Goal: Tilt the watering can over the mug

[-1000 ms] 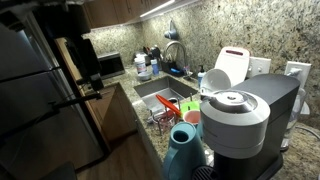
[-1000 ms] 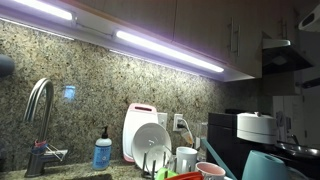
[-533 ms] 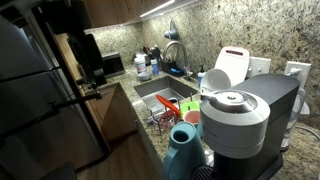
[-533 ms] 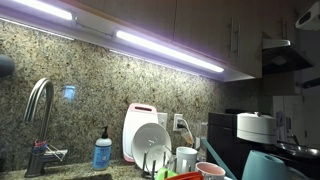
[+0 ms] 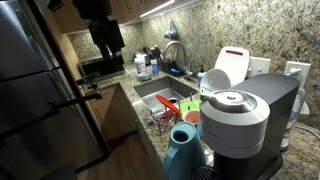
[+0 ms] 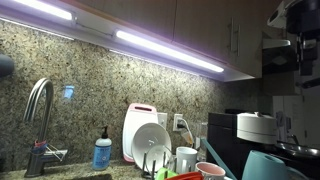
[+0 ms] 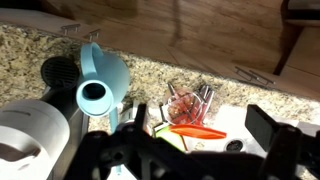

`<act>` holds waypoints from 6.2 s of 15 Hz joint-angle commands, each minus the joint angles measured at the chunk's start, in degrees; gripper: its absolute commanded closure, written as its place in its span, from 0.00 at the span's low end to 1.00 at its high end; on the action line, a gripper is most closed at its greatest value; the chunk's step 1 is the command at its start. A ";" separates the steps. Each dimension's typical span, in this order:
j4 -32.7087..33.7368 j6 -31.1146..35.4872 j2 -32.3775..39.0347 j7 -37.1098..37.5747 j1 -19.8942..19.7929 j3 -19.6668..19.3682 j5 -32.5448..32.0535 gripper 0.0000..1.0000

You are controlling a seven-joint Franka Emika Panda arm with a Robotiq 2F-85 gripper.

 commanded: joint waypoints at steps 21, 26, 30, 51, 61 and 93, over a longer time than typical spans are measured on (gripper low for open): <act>12.88 -21.43 15.66 17.93 -3.25 0.56 -4.56 0.00; 7.31 -6.57 16.00 21.16 -3.31 0.60 -0.81 0.00; 8.16 -7.67 17.07 19.57 -3.29 0.58 -1.60 0.00; 5.63 8.53 23.08 23.58 -2.70 0.86 -16.28 0.00; 8.80 14.56 27.78 28.17 -2.34 -0.07 -22.16 0.00; -10.27 34.29 28.17 25.64 -5.36 -5.23 -27.30 0.00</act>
